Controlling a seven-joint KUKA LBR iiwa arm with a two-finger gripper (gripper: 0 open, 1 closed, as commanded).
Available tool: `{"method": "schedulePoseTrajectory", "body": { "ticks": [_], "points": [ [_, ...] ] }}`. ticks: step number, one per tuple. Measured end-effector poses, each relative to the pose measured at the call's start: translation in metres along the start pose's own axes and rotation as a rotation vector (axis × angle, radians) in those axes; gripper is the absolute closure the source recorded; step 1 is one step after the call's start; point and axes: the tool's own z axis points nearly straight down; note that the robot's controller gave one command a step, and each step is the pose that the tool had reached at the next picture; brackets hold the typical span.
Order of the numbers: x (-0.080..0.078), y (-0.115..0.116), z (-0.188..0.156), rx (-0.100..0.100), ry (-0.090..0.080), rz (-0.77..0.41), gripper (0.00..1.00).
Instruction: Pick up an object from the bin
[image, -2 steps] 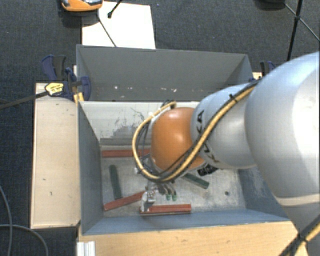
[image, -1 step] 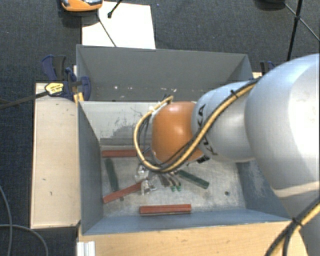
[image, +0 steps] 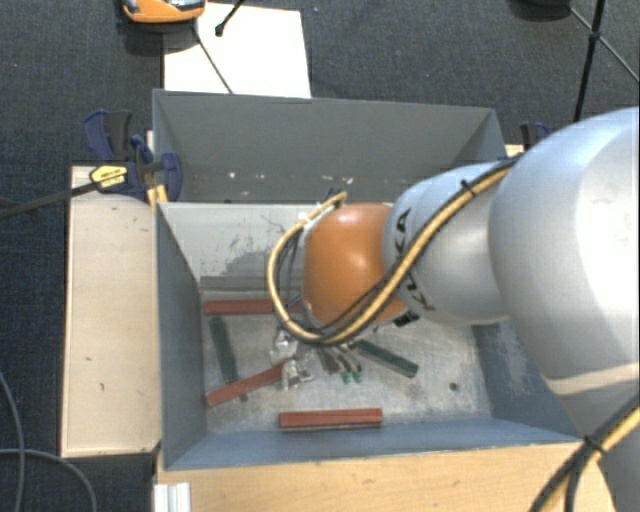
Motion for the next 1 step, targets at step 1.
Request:
{"method": "schedulePoseTrajectory", "body": {
  "ticks": [1],
  "points": [
    [-0.0001,0.0188,-0.1353,0.002,0.000,-0.416,1.00]
  ]
}}
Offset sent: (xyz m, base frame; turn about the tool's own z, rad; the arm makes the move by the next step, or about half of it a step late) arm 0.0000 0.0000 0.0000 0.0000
